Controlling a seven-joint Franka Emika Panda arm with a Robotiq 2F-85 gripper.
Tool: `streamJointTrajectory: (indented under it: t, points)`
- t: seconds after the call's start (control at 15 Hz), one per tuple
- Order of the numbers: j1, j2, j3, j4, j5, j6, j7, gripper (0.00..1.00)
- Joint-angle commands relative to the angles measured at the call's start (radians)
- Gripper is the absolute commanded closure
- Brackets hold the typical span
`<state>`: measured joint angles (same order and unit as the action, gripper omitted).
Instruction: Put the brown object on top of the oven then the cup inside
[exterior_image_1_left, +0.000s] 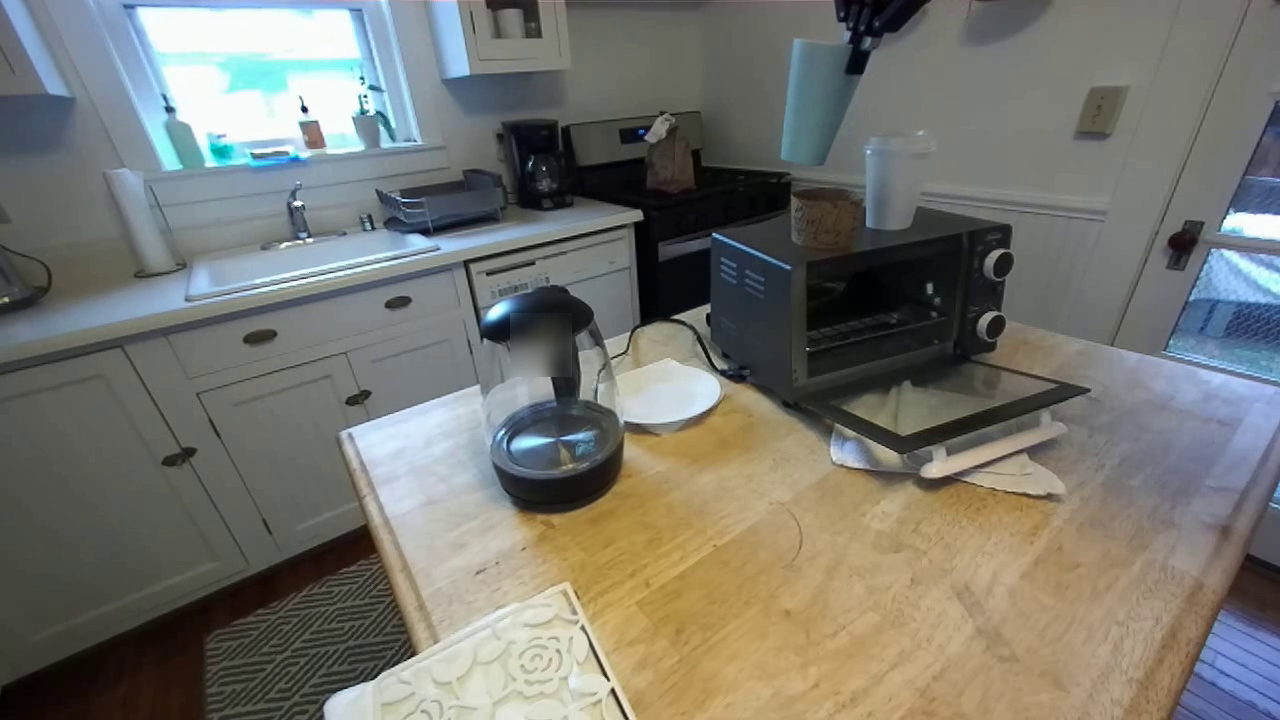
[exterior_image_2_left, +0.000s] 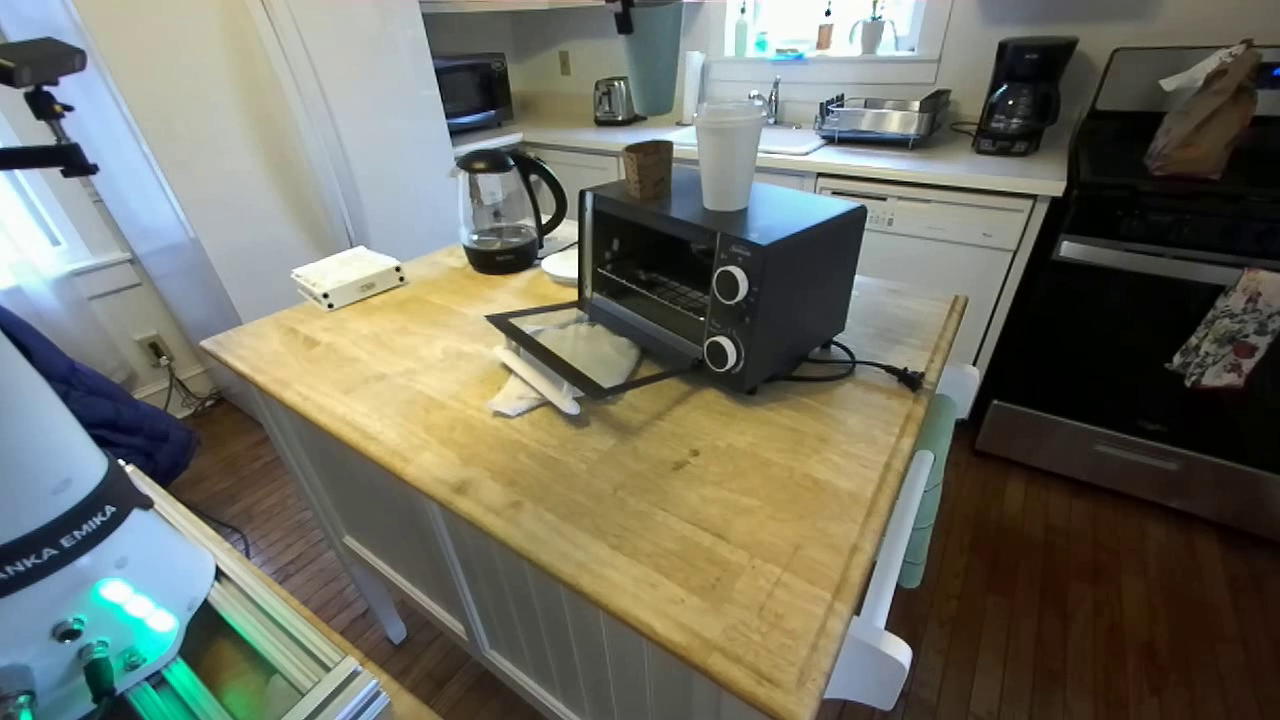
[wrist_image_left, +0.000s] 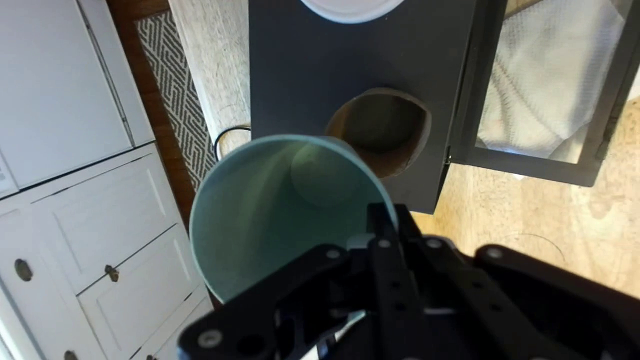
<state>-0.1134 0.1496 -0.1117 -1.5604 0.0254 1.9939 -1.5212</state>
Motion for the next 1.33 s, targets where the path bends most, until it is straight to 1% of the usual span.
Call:
streamJointTrajectory:
  t: [0.0, 0.6, 0.87, 1.07, 1.27]
  points:
    - [-0.008, 0.008, 0.014, 0.011, -0.046, -0.064, -0.002, 0.99]
    - [-0.007, 0.006, 0.017, -0.010, -0.097, -0.135, 0.001, 0.99]
    - [-0.011, 0.011, 0.020, -0.039, -0.088, -0.067, -0.021, 0.99]
    - [-0.013, 0.026, 0.020, -0.038, -0.086, -0.029, -0.019, 0.99]
    - [-0.014, 0.043, 0.017, -0.033, -0.101, -0.028, -0.002, 0.99]
